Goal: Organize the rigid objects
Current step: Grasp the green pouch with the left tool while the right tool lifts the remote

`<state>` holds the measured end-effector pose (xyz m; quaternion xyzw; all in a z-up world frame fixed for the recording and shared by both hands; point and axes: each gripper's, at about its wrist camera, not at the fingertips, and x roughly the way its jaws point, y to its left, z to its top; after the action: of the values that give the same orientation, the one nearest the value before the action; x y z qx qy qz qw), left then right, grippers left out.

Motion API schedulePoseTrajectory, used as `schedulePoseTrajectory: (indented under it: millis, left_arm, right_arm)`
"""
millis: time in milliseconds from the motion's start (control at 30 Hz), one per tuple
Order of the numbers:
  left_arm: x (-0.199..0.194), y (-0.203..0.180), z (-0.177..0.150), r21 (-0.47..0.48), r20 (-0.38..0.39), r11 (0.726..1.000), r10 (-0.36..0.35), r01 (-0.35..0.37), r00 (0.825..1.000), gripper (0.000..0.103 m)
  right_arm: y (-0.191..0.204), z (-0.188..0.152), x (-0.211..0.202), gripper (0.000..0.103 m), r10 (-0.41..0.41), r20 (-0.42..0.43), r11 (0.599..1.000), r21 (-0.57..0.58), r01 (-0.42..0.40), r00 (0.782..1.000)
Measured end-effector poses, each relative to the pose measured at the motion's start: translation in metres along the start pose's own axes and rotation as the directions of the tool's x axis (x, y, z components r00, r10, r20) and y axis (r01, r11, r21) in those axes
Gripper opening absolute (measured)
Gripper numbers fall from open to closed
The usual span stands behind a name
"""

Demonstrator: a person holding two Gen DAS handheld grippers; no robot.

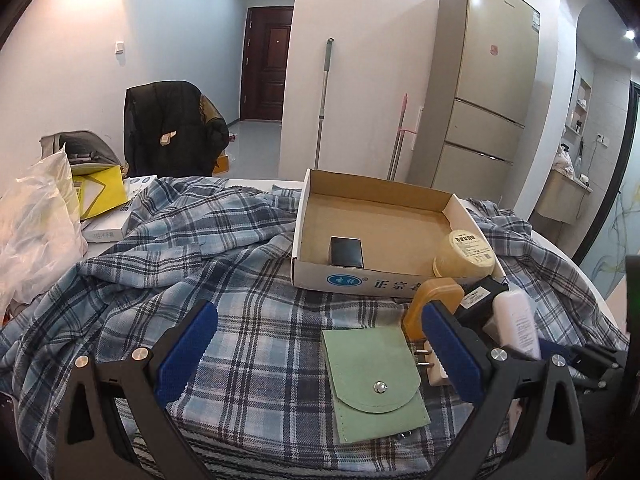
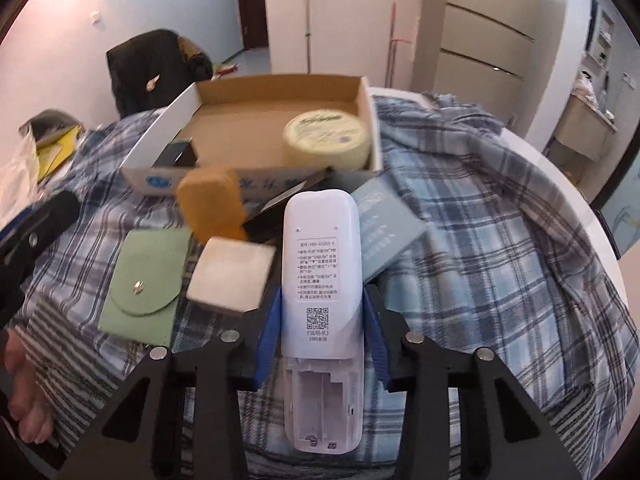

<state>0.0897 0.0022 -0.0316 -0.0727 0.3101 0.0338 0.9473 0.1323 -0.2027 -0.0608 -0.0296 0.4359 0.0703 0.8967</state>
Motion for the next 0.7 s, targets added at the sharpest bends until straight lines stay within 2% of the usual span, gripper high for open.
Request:
schedulePoseTrajectory:
  millis: [167, 300, 467, 633, 700]
  left_arm:
    - [0.000, 0.000, 0.000, 0.003, 0.003, 1.000, 0.002, -0.002, 1.000, 0.103]
    - [-0.001, -0.001, 0.001, 0.011, 0.007, 1.000, 0.009, -0.009, 1.000, 0.103]
    - [0.000, -0.002, 0.001, 0.018, 0.002, 1.000, 0.008, -0.008, 1.000, 0.103]
    - [0.000, 0.000, 0.000, 0.006, 0.004, 1.000, 0.006, -0.006, 1.000, 0.103]
    - [0.000, -0.001, 0.000, 0.014, -0.001, 1.000, 0.003, -0.003, 1.000, 0.103]
  right_arm:
    - [-0.010, 0.004, 0.000, 0.039, -0.016, 0.009, 1.000, 0.024, 0.016, 1.000]
    - [-0.012, 0.004, 0.004, 0.039, 0.011, -0.006, 0.999, 0.033, -0.011, 1.000]
    - [-0.013, 0.002, 0.015, 0.040, 0.031, -0.065, 0.999, 0.034, -0.029, 0.997]
    - [-0.015, 0.002, 0.015, 0.039, 0.029, -0.059, 0.999, 0.048, -0.026, 0.998]
    - [-0.018, 0.003, 0.010, 0.039, 0.033, -0.032, 0.997, 0.068, -0.031, 0.999]
